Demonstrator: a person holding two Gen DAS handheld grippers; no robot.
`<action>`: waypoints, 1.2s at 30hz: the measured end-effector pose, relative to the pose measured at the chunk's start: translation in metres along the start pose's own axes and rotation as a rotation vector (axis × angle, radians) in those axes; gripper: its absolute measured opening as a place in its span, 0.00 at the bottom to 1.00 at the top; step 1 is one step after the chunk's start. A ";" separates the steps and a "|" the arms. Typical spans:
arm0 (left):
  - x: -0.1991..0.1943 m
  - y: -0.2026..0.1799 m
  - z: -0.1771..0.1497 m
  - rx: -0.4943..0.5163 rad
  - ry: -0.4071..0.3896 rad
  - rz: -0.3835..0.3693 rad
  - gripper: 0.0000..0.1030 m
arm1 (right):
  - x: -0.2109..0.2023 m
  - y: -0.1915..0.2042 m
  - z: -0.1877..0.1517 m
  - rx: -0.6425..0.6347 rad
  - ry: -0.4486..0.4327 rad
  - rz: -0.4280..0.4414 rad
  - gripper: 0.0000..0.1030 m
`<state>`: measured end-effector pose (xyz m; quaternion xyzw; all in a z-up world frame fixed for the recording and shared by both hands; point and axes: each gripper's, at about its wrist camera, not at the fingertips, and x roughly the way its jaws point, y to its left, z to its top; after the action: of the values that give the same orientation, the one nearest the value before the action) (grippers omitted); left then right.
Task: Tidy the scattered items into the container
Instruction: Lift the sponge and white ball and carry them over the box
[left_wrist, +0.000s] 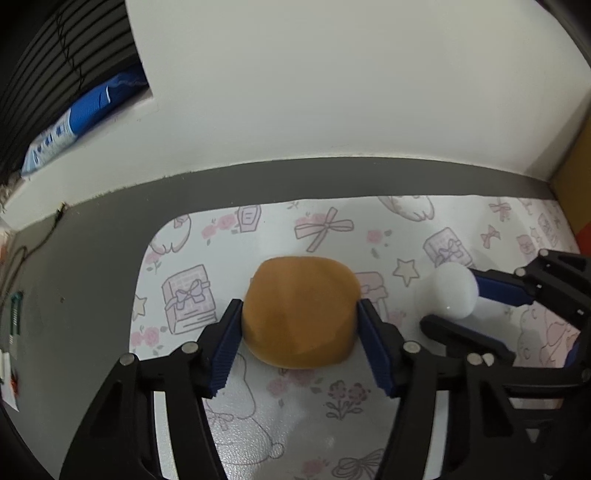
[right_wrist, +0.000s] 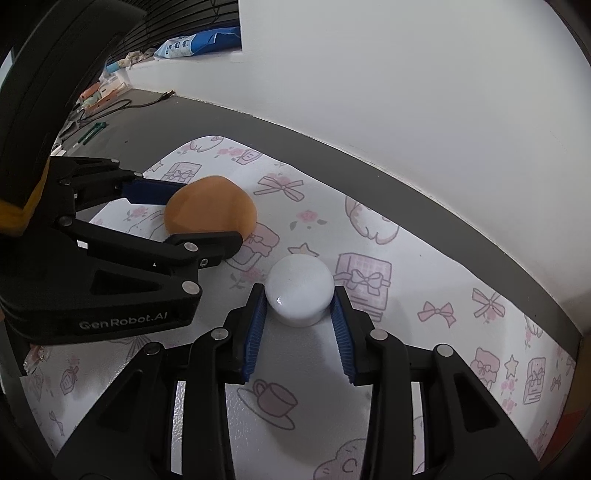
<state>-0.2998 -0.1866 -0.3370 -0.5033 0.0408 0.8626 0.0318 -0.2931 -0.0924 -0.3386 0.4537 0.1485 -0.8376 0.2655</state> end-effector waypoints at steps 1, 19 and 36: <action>0.000 -0.001 0.001 0.001 -0.001 0.003 0.58 | 0.001 -0.001 -0.001 -0.001 0.000 -0.001 0.36; -0.008 -0.033 -0.004 -0.011 -0.032 0.039 0.46 | -0.021 -0.023 -0.018 0.052 -0.021 -0.025 0.36; -0.067 -0.060 -0.005 0.039 -0.118 0.049 0.46 | -0.064 -0.031 -0.030 0.071 -0.070 -0.055 0.36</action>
<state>-0.2564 -0.1280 -0.2837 -0.4499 0.0680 0.8902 0.0226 -0.2626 -0.0328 -0.3012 0.4289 0.1217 -0.8648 0.2312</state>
